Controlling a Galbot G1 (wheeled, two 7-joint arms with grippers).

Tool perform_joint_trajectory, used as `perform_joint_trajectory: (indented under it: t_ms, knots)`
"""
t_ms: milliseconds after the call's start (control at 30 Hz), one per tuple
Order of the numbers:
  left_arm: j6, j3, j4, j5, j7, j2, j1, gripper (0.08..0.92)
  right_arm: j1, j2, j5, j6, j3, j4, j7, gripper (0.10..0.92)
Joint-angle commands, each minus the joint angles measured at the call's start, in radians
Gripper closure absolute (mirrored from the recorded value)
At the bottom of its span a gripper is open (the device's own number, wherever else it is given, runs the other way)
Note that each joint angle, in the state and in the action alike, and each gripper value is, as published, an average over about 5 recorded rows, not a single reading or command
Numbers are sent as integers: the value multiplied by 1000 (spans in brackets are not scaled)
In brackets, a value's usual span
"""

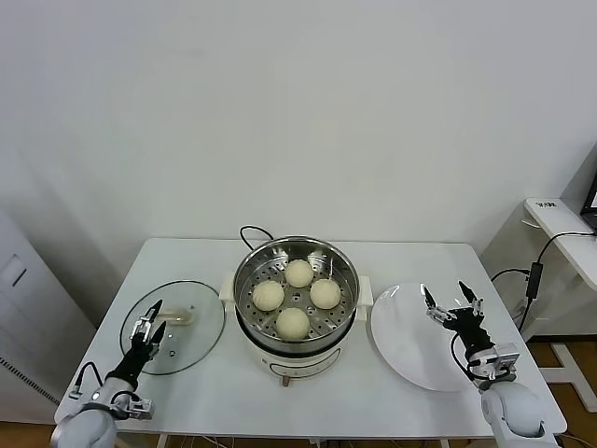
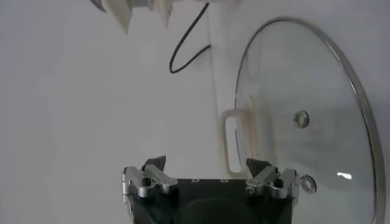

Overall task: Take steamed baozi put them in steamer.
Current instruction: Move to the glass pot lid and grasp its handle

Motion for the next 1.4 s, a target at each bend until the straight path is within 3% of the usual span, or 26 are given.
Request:
perform_joint_trajectory:
  t_ms: [33, 400, 500, 900, 1200, 1400]
  knots:
    - [9, 34, 33, 22, 6, -16, -73, 177, -3, 3, -5, 3, -1, -2, -3, 203]
    - [34, 44, 93, 6, 26, -36, -133, 178, -24, 4, -3, 10, 25, 7, -13, 203]
    - [34, 46, 92, -11, 33, -37, -128, 213, -27, 6, -3, 11, 28, 9, -15, 203]
    - [36, 45, -27, -85, 54, -5, -73, 554, -28, 21, -5, 12, 30, 17, -20, 203]
    - [85, 9, -198, -210, 109, 75, -41, 814, -34, 20, -4, 11, 33, 35, -22, 203]
    - [131, -15, -295, -283, 163, 138, -37, 886, -38, 10, 6, 9, 36, 51, -28, 203]
